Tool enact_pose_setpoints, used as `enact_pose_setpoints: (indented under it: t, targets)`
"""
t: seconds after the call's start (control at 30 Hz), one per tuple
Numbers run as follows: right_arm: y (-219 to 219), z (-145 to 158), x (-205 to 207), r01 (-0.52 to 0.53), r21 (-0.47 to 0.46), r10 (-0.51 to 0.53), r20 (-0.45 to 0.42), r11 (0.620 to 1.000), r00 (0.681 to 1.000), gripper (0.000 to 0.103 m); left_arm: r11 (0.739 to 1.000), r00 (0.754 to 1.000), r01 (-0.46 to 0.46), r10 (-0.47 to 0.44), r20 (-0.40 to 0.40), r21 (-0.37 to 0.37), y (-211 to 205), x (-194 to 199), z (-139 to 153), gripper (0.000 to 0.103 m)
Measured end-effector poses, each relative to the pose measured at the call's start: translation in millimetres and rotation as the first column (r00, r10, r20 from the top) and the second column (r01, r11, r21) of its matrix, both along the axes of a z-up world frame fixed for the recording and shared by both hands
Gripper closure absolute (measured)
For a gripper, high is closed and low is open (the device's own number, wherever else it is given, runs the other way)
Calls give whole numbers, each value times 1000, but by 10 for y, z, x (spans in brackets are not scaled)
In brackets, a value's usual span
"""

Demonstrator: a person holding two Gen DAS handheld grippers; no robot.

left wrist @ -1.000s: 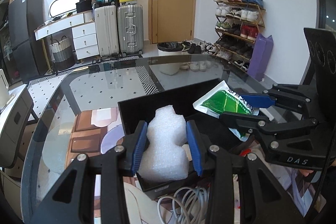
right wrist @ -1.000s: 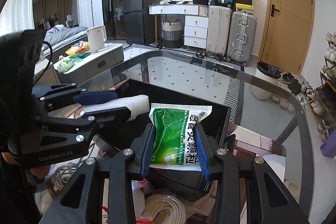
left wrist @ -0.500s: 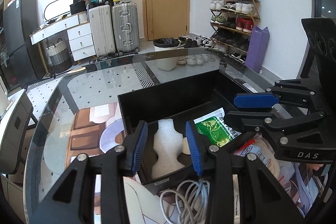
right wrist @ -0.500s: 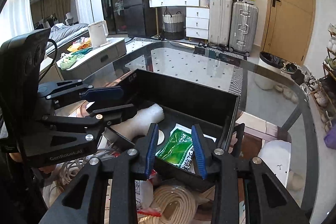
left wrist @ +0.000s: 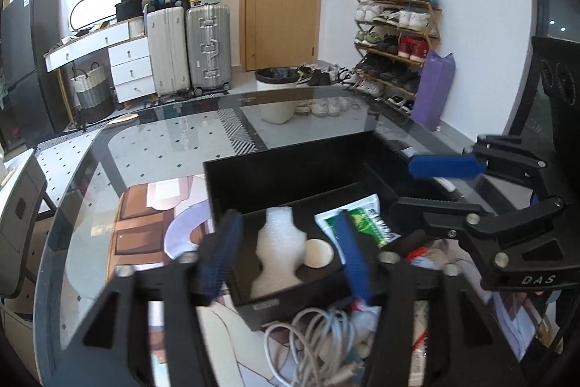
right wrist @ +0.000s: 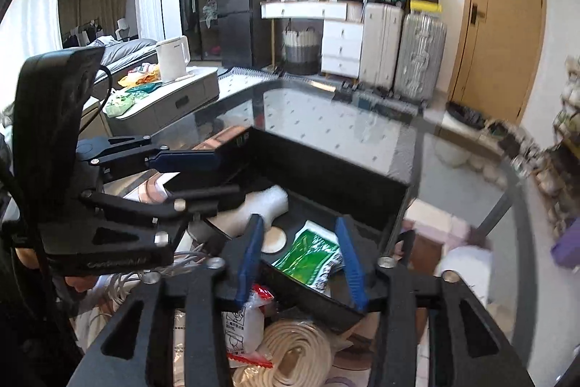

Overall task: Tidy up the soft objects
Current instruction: 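Open the right gripper to drop the packet while the left releases the foam into the box, then withdraw both tools from the box and move the right toward the adidas bag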

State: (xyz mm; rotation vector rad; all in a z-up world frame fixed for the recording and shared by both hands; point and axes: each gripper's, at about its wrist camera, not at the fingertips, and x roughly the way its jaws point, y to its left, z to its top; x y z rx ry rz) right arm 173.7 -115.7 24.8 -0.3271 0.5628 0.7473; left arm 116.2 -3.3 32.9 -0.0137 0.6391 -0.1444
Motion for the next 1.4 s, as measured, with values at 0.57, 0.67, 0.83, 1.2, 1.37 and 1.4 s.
enact_pose_setpoints:
  t: [0.57,0.67,0.83,1.2,1.37,1.4]
  targets:
    - [-655,79,-583,86,196,-80,-34,977,996,1,998,995,-62,60,77,30,9,-643,138,0]
    - [-734,-9,-643,102,228,-84,-88,968,993,0,997,994,-72,71,88,11,44,-711,102,0]
    - [-775,-115,-788,94,239,-69,-109,966,992,0,997,991,-79,79,109,-6,68,-847,56,0]
    - [-830,-104,-1079,112,236,-99,-67,965,993,0,998,995,-60,59,84,17,83,-934,-14,0]
    - [-813,-185,-1150,111,219,-93,-89,969,992,0,999,995,-39,37,96,22,76,-986,-35,0]
    - [-799,-219,-1188,111,214,-93,-93,971,991,0,999,995,-38,36,95,22,71,-997,-37,0]
